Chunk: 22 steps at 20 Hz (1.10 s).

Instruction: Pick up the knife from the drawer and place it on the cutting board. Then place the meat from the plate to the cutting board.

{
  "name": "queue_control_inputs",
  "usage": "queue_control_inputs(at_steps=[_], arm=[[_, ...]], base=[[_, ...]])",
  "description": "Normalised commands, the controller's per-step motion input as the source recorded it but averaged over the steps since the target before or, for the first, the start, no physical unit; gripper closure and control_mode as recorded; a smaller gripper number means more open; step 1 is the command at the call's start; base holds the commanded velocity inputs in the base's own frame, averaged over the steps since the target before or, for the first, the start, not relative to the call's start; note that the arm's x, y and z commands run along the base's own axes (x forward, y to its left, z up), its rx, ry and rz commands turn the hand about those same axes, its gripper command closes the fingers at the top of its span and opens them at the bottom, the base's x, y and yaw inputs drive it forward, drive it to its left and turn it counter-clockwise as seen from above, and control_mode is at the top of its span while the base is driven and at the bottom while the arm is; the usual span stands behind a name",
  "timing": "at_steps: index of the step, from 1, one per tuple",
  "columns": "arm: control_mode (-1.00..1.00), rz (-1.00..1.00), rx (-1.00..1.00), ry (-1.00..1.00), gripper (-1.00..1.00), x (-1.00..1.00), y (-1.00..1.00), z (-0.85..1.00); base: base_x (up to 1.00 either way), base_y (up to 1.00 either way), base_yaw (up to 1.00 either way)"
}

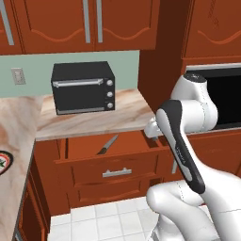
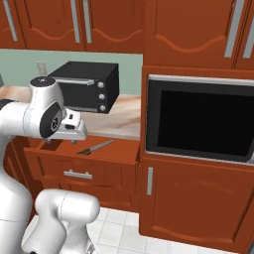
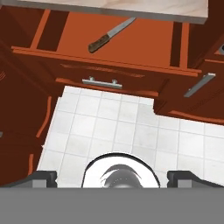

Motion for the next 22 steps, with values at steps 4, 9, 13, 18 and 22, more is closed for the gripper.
queue_control_inputs(at_steps=[4,9,13,18,22], arm=[[-1.0,0.0,0.0,0.0,-1.0,0.19,0.08,-0.03],[-1.0,0.0,0.0,0.0,-1.0,0.35,0.03,-0.11],[-1.0,0.0,0.0,-0.03,-1.0,0.29,0.0,-0.21],[-1.0,0.01,0.0,-0.12,-1.0,0.13,0.01,-0.39],[-1.0,0.01,0.0,-0.12,-1.0,0.16,0.0,-0.49]], base=[[0.11,0.12,0.0],[0.0,0.0,0.0],[0.0,0.0,0.0],[0.0,0.0,0.0],[0.0,0.0,0.0]])
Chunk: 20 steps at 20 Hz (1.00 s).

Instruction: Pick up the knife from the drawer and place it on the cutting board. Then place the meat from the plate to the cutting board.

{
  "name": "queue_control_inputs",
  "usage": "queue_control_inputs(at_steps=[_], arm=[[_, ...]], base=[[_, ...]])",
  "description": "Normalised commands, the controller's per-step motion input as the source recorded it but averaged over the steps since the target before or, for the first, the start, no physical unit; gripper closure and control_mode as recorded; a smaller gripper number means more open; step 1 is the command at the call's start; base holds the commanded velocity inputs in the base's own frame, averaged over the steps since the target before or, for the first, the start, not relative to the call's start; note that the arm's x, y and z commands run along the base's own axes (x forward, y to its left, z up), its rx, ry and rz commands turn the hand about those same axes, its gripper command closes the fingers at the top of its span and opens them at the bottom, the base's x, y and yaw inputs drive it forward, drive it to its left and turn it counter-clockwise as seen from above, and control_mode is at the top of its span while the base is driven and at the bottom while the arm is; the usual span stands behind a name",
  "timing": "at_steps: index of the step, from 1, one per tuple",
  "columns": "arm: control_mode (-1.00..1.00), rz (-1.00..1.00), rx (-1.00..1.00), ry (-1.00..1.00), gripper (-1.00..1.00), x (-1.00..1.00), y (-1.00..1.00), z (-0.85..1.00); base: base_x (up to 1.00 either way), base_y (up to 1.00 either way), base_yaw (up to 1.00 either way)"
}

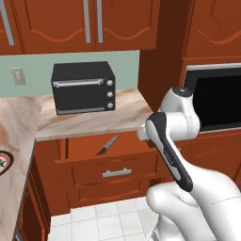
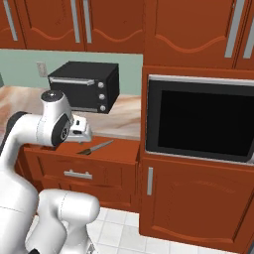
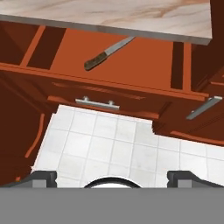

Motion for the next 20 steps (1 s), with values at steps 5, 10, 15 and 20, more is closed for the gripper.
queue_control_inputs(at_steps=[5,10,15,20], arm=[[-1.0,0.0,0.0,-0.11,-1.0,0.29,0.0,-0.45],[-1.0,0.0,0.0,-0.11,-1.0,0.43,0.0,-0.31],[-1.0,0.0,0.0,-0.04,-1.0,0.46,0.0,-0.18],[-1.0,0.0,0.0,0.0,-1.0,0.44,0.0,-0.08]], base=[[0.0,0.0,0.0],[0.0,0.0,0.0],[0.0,0.0,0.0],[0.0,0.0,0.0]])
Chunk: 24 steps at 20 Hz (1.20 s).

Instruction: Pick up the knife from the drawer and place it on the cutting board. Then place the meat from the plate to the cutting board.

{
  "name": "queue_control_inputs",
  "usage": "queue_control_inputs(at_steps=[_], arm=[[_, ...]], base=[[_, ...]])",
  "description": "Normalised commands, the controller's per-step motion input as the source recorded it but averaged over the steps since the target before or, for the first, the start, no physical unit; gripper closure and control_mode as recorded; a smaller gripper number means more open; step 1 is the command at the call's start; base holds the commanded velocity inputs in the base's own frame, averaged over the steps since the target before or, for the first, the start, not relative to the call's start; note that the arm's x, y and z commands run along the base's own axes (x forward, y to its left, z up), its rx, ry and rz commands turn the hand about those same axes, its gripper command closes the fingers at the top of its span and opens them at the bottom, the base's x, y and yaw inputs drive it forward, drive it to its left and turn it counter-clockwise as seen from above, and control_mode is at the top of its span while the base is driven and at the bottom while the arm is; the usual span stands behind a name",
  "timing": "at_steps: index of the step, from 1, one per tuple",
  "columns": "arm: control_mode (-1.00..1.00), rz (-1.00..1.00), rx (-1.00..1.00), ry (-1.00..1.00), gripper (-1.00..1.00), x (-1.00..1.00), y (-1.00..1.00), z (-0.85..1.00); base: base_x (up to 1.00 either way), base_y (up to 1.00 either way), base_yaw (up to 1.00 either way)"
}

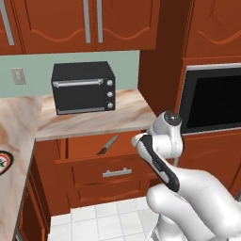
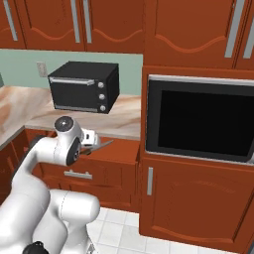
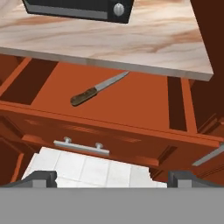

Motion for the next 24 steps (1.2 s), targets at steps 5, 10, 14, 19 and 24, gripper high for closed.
queue_control_inputs(at_steps=[5,10,14,19,24], arm=[[-1.0,0.0,0.0,0.0,-1.0,0.43,0.0,-0.02],[-1.0,0.0,0.0,0.13,-1.0,0.26,0.0,-0.02],[-1.0,0.0,0.0,0.2,-1.0,0.25,0.0,-0.12],[-1.0,0.0,0.0,0.1,-1.0,0.23,0.0,-0.18],[-1.0,0.0,-0.04,-0.08,-1.0,0.0,0.09,-0.32]], base=[[0.0,0.0,0.0],[0.0,0.0,0.0],[0.0,0.0,0.0],[0.0,0.0,0.0],[0.0,0.0,0.0]])
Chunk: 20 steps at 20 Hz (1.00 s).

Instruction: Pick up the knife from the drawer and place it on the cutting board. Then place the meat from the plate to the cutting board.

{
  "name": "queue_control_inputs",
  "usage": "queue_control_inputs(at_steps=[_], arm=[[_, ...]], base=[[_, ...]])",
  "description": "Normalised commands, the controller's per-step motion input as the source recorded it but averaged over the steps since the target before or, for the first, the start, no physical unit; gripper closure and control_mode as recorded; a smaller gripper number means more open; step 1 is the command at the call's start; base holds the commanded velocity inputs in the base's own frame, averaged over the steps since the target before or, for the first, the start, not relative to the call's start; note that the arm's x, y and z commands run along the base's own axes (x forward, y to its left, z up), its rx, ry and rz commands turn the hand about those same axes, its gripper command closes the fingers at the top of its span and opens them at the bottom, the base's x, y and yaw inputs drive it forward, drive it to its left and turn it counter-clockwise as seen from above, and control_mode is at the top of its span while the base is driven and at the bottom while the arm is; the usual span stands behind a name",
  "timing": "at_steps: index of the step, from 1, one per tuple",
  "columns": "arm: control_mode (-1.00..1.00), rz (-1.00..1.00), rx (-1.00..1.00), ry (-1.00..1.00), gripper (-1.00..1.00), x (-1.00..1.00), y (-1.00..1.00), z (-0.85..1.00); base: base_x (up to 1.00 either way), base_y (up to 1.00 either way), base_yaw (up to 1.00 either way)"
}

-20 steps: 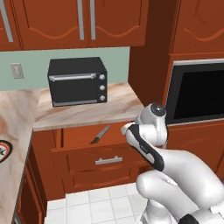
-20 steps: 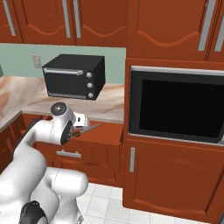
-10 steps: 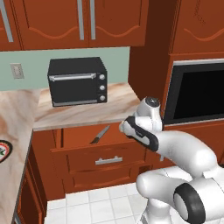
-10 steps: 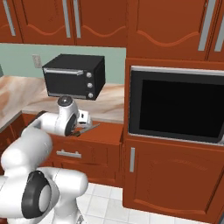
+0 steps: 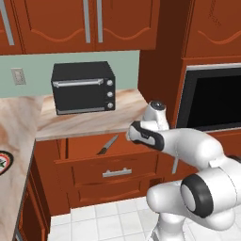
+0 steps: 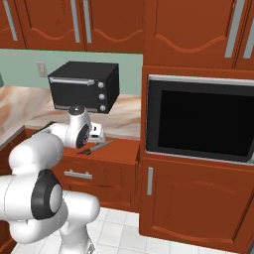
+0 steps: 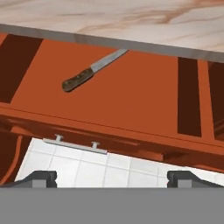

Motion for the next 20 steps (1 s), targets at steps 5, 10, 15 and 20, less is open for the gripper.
queue_control_inputs(at_steps=[5,10,15,20], arm=[[-1.0,0.0,-0.02,-0.05,-1.0,0.07,0.07,-0.28],[-1.0,0.0,0.0,0.0,-1.0,0.17,0.0,-0.2],[-1.0,0.0,0.0,0.0,-1.0,0.12,0.01,-0.15],[-1.0,0.0,0.0,0.0,-1.0,0.09,0.03,-0.13]], base=[[0.0,0.0,0.0],[0.0,0.0,0.0],[0.0,0.0,0.0],[0.0,0.0,0.0]])
